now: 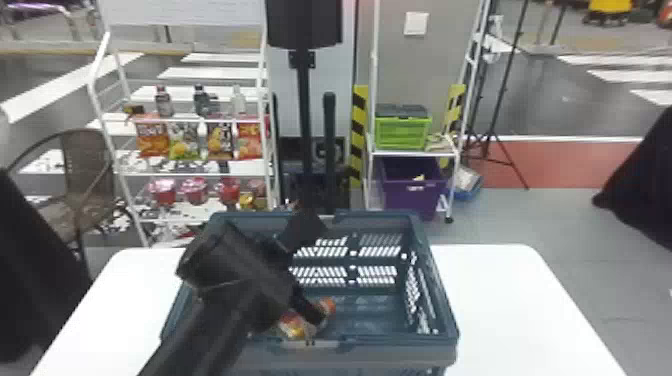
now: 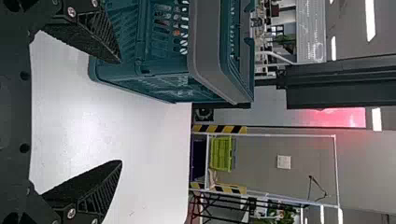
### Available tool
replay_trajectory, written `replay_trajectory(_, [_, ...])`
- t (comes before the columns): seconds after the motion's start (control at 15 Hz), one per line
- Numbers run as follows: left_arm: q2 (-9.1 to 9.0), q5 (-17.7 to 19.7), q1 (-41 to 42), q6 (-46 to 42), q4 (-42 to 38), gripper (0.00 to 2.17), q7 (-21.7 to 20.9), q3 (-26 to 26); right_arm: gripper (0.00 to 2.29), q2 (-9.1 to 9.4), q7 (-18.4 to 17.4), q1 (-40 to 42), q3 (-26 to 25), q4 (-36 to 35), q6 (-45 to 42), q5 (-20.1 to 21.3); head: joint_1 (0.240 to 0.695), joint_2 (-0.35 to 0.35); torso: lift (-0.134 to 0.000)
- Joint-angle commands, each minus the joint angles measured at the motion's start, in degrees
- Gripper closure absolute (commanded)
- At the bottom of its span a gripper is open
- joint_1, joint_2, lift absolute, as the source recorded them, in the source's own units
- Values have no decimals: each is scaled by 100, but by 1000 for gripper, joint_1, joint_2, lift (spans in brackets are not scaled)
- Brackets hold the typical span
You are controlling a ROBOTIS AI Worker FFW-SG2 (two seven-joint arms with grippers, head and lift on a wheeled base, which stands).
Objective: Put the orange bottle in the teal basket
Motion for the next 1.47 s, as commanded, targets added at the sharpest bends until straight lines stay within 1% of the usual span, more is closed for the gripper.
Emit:
replay_trajectory(0.0, [-15, 8, 333, 520, -937, 333, 4, 325, 130, 0, 0, 20, -1, -35, 0, 0, 499, 0, 0])
replay_trajectory(0.07, [-33, 17, 483, 749, -1333, 333, 13, 466, 130, 0, 0, 28, -1, -44, 0, 0, 499, 0, 0])
replay_trajectory(0.13, [-121, 25, 623, 819, -1667, 333, 30, 633, 130, -9, 0, 37, -1, -62, -18, 0, 499, 0, 0])
replay_trajectory(0.4, [-136, 342, 1344, 1136, -3231, 245, 364, 1389, 130, 0, 0, 108, -19, -150, -18, 0, 499, 0, 0])
replay_trajectory(0.53, [-136, 658, 1827, 1434, -4128, 174, 593, 1741, 130, 0, 0, 160, -45, -220, -35, 0, 499, 0, 0])
replay_trajectory(0.67, [-136, 922, 2530, 1663, -5165, 157, 795, 2048, 130, -9, 9, 222, -71, -290, -70, 0, 499, 0, 0])
replay_trajectory(0.73, [-136, 1054, 2864, 1698, -5578, 157, 848, 2162, 130, -26, 18, 239, -80, -325, -105, 0, 499, 0, 0])
replay_trajectory(0.87, [-136, 1441, 3699, 1733, -6474, 161, 1024, 2532, 130, -44, 27, 275, -80, -378, -193, 0, 499, 0, 0])
replay_trajectory(0.93, [-136, 1625, 4218, 1575, -6923, 157, 1164, 2769, 130, -53, 44, 292, -80, -387, -193, -9, 499, 0, 0])
replay_trajectory(1.0, [-136, 1871, 4728, 1188, -7274, 161, 1287, 3024, 130, -79, 44, 283, -89, -369, -299, -35, 499, 0, 0])
replay_trajectory(1.07, [-136, 2223, 5176, 872, -7520, 161, 1410, 3261, 130, -79, 62, 275, -80, -369, -316, -44, 499, 0, 0])
replay_trajectory(1.2, [-136, 2776, 5941, -112, -7731, 161, 1419, 3630, 130, -79, 79, 239, -36, -378, -334, -44, 499, 0, 0])
replay_trajectory(1.27, [-136, 2996, 6319, -745, -7775, 161, 1419, 3727, 130, -79, 88, 231, -10, -387, -334, -44, 499, 0, 0])
replay_trajectory(1.33, [-136, 3251, 6740, -1835, -7766, 161, 1419, 3841, 130, -88, 97, 222, 25, -396, -369, -44, 499, 0, 0])
replay_trajectory(1.4, [-136, 3427, 7268, -3259, -7643, 161, 1542, 3832, 130, -97, 97, 222, 69, -396, -439, -44, 499, 0, 0])
